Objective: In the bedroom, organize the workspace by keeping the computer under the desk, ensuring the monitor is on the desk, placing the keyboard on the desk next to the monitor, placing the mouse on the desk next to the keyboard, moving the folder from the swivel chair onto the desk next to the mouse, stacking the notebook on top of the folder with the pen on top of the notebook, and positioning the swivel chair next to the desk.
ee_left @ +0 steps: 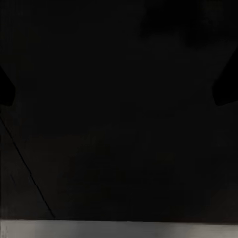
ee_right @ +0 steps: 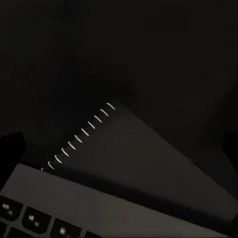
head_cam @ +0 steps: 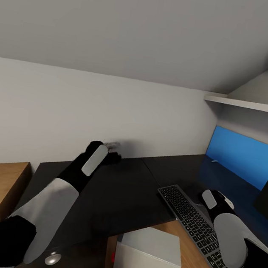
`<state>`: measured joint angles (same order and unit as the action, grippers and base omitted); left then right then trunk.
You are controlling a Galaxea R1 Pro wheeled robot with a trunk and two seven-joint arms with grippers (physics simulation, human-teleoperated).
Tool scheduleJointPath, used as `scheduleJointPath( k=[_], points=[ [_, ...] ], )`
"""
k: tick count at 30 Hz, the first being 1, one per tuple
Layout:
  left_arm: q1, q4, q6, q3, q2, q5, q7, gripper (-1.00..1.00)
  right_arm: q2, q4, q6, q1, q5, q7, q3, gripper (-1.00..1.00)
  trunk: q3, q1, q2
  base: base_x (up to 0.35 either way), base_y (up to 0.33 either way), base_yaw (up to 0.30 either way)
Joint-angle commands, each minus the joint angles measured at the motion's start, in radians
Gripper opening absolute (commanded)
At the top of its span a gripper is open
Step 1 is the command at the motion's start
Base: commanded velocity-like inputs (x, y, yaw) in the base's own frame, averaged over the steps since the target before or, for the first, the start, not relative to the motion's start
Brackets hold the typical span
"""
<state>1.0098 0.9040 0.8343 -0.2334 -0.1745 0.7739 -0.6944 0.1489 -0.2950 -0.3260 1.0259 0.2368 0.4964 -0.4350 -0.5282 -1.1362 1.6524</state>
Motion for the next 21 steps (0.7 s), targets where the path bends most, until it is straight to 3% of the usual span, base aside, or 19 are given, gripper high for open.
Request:
scheduleJointPath(
  k=[1, 5, 8, 17, 21],
  points=[
    [-0.011, 0.029, -0.001, -0.007, 0.000, 0.009, -0.010, 1.00, 0.000, -0.003, -0.010, 0.000, 0.009, 0.005, 0.002, 1.00, -0.001, 0.000, 0.001, 0.000, 0.000, 0.000],
    [-0.109, 0.218, -0.008, -0.026, 0.000, 0.012, -0.011, 1.00, 0.000, -0.009, -0.048, 0.000, 0.009, 0.005, 0.004, 1.00, -0.001, 0.000, 0.001, 0.000, 0.000, 0.000],
    [-0.169, 0.298, -0.009, -0.029, 0.000, 0.013, -0.011, 1.00, -0.001, -0.010, -0.055, 0.000, 0.009, 0.005, 0.004, 1.00, -0.001, 0.000, 0.001, 0.000, 0.000, 0.000],
    [-0.343, 0.452, 0.006, -0.031, 0.000, 0.015, -0.009, 1.00, -0.002, -0.010, -0.060, 0.000, 0.009, 0.005, 0.004, 1.00, -0.001, 0.000, 0.001, 0.000, 0.000, 0.000],
    [-0.402, 0.522, 0.032, -0.054, 0.000, 0.016, -0.009, 1.00, -0.001, -0.010, -0.058, 0.000, 0.008, 0.005, 0.004, 1.00, -0.001, 0.000, 0.001, 0.000, 0.000, 0.000]
  ],
)
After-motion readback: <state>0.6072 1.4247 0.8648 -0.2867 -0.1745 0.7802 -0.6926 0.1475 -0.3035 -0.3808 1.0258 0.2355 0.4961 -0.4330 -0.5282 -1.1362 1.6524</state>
